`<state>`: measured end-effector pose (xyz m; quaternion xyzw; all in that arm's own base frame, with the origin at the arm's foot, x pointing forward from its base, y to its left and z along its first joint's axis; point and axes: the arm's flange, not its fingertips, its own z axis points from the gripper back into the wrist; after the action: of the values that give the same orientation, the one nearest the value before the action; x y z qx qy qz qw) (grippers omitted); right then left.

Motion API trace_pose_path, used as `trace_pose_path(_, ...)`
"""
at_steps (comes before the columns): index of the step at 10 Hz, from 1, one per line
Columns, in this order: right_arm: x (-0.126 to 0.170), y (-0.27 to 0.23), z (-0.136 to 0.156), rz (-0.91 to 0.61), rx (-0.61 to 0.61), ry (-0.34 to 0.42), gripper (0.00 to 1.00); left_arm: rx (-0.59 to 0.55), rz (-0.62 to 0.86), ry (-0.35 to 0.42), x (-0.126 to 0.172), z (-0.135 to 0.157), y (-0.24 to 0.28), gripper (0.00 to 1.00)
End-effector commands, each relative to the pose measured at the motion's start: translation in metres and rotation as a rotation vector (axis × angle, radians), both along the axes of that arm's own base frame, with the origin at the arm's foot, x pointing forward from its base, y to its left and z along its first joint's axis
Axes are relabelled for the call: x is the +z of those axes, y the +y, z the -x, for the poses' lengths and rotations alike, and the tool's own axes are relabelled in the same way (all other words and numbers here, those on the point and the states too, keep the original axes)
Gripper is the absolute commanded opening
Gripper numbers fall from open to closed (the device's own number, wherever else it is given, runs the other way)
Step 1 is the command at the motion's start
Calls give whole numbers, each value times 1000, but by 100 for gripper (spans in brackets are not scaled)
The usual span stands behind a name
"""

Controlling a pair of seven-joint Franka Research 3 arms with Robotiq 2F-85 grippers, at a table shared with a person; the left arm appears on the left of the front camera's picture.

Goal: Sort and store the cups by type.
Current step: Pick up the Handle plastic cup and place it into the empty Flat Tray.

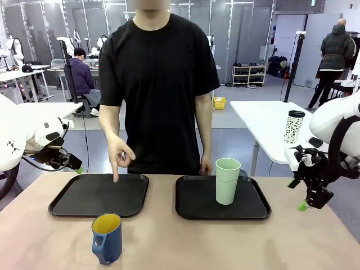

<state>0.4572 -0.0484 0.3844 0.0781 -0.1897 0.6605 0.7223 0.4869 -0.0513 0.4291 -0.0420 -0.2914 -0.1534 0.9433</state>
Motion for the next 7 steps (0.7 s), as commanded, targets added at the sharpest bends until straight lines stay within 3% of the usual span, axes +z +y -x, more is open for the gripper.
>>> trace_pose_path(1, -4, 1, 2, -8, -21, 31, 100, 0, -2, -6, 2, -1, 0, 100)
trace_pose_path(2, 0, 0, 0, 0, 0, 0, 100, 0, -2, -6, 2, -1, 0, 100)
trace_pose_path(7, 0, 0, 0, 0, 0, 0, 100, 0, -2, -6, 2, -1, 0, 100)
